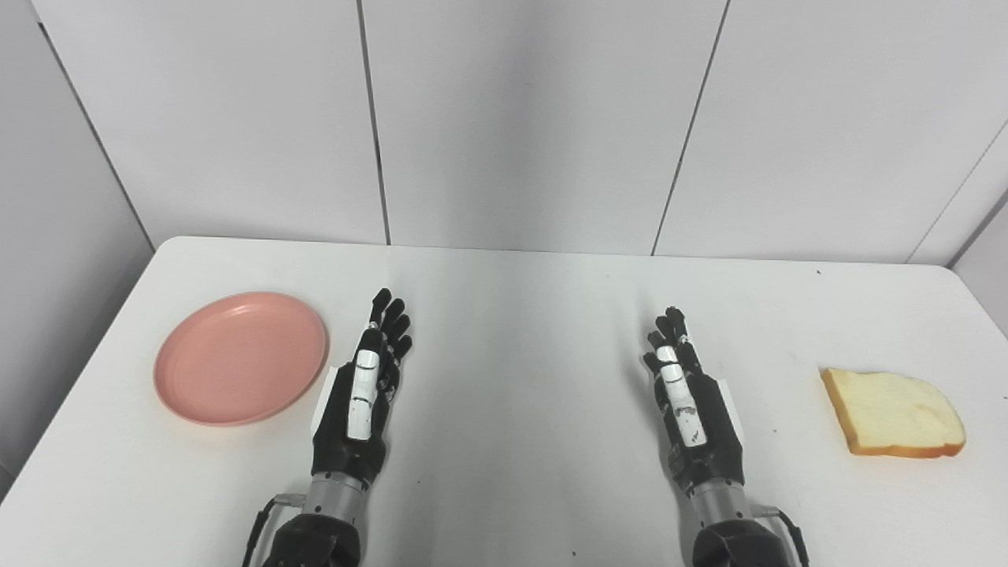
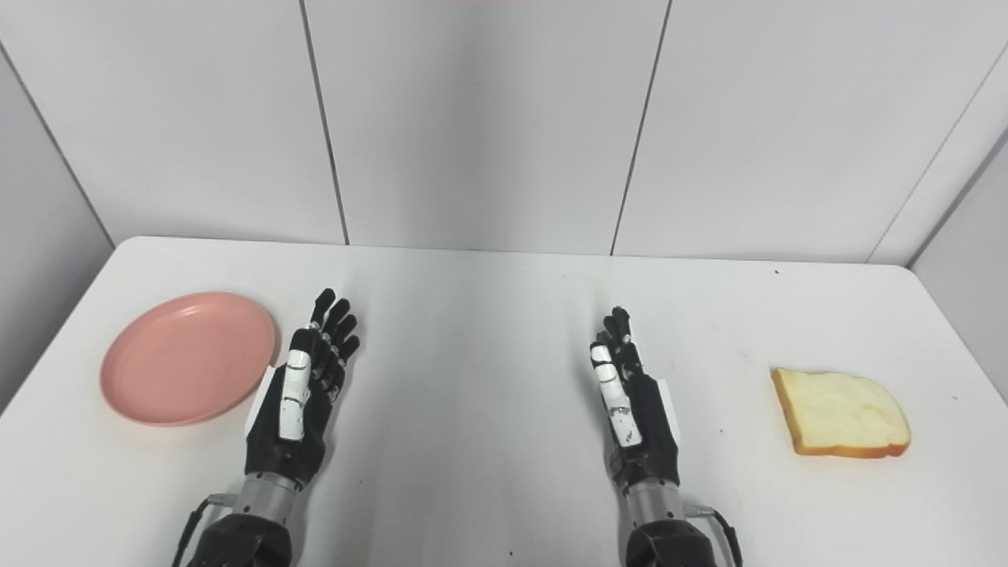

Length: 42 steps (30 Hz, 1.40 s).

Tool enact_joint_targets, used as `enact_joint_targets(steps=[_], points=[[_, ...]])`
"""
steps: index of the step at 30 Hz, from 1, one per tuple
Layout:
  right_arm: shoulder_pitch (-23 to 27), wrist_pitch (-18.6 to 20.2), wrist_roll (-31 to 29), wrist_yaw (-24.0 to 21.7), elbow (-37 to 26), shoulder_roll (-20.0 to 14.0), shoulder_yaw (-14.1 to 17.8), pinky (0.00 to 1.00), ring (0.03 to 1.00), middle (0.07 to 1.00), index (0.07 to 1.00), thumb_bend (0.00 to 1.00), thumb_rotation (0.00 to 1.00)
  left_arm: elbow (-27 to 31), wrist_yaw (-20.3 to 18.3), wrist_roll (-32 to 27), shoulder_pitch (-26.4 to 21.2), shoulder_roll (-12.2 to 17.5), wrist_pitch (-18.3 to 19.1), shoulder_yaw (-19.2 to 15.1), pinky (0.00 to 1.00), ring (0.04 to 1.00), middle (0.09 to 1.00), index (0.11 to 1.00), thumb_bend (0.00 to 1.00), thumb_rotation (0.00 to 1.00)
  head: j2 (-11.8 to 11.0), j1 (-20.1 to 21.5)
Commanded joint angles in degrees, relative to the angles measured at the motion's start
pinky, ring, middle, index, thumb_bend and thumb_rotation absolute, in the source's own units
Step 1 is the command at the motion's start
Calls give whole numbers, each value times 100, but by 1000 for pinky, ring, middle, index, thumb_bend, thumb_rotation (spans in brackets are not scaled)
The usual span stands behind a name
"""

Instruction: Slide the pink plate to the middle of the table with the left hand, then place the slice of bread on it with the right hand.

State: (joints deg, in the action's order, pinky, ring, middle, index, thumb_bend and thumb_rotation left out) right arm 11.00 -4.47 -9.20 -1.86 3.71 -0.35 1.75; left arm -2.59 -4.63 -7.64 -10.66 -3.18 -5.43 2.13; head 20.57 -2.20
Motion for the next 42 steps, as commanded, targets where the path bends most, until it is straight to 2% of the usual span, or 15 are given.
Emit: enact_joint_targets(steps=[1, 11, 18, 33, 36, 39, 40, 42], points=[[164, -114, -20, -48, -135, -10, 33, 1000, 999, 992, 1000, 603, 770, 239, -43, -32, -28, -64, -41, 34, 1000, 1000, 1000, 1000, 683, 1000, -1, 0], [176, -96, -45, -38, -205, -26, 96, 1000, 997, 1000, 1000, 628, 779, 465, -62, -65, 37, -54, 118, 101, 1000, 1000, 1000, 1000, 676, 1000, 5, 3], [195, -149, -60, -16, -256, -46, 186, 1000, 992, 996, 999, 648, 776, 662, -58, -29, 65, -35, 485, 159, 1000, 1000, 1000, 1000, 651, 1000, 1, 8], [178, -128, -63, -58, -260, -55, 172, 1000, 988, 992, 992, 654, 777, 681, -45, -16, 54, -53, 554, 183, 1000, 1000, 1000, 1000, 651, 1000, -7, -78], [187, -131, -83, -81, -255, -89, 181, 1000, 990, 995, 993, 643, 779, 802, -17, -90, -6, -12, 587, 84, 1000, 1000, 1000, 1000, 681, 1000, -15, -259], [191, -154, -172, -161, -230, -163, 208, 1000, 999, 1000, 996, 629, 784, 872, 59, -77, -119, 55, 406, -107, 1000, 1000, 1000, 1000, 697, 1000, -52, -531], [188, -163, -214, -189, -219, -197, 223, 1000, 1000, 1000, 996, 629, 780, 873, 78, -67, -153, 63, 360, -155, 1000, 1000, 1000, 1000, 705, 1000, -105, -814], [180, -214, -315, -266, -180, -263, 256, 1000, 1000, 1000, 998, 626, 776, 885, 167, -68, -224, 78, 318, -304, 1000, 1000, 1000, 1000, 721, 1000, -151, -1049]])
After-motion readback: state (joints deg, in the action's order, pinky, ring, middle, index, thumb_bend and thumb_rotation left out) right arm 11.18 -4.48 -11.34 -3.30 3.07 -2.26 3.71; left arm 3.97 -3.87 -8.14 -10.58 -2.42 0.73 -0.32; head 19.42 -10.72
